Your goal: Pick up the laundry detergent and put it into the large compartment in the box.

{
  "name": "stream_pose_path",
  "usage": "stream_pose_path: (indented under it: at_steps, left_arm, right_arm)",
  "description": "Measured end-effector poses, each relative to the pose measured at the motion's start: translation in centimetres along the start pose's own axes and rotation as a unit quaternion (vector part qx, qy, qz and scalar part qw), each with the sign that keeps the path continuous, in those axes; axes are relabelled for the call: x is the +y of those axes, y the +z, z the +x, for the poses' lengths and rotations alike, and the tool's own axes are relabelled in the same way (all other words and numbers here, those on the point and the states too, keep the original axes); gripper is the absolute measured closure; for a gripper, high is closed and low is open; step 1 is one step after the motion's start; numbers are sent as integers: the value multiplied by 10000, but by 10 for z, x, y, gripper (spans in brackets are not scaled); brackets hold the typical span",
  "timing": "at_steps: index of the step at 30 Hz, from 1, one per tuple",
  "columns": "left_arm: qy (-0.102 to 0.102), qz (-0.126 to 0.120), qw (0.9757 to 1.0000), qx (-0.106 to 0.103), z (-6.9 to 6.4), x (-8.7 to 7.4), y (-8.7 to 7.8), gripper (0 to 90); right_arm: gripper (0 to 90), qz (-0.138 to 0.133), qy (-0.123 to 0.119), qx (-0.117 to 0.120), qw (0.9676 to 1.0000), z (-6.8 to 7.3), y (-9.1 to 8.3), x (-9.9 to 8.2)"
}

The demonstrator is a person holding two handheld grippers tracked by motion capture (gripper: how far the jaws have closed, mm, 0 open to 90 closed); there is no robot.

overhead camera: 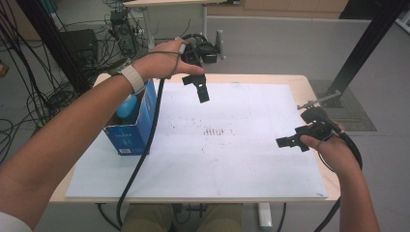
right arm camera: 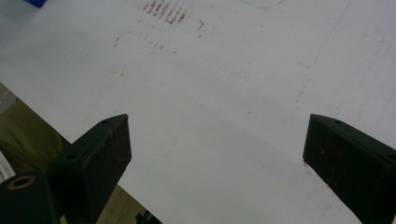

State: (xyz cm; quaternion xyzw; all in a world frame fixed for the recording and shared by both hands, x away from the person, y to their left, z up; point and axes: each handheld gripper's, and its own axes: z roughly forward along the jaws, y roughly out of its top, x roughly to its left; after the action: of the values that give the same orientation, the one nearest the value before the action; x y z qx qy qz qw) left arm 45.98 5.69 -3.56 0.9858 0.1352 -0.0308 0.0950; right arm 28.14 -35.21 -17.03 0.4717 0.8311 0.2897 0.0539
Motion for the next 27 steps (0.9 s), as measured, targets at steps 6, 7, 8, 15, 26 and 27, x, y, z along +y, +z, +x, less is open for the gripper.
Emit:
stream_pose_path:
  at_steps: [6, 7, 8, 15, 26, 27]
  left_arm:
    - [154, 13, 9999, 5, -3, -1, 6, 91]
    - [164, 24, 9999, 4, -3, -1, 6, 90]
    - [171, 18, 9999, 0, -3, -1, 7, 90]
    - [223, 31, 9997, 12, -5, -4, 12, 90]
    - [254, 25, 9997, -13, -5, -6, 19, 90]
    - [259, 25, 9997, -15, -5, -6, 20, 91]
  right_arm:
    - [76, 13, 0, 11, 10000, -1, 2, 1]
    - [76, 16, -2, 9, 10000, -1, 2, 1]
    - [76, 22, -4, 9, 10000, -1, 2, 1]
    - [76, 11, -5, 6, 10000, 0, 1, 1]
    - [76, 9, -2, 13, 10000, 0, 3, 1]
    - [76, 11, -2, 12, 10000, -1, 3, 1]
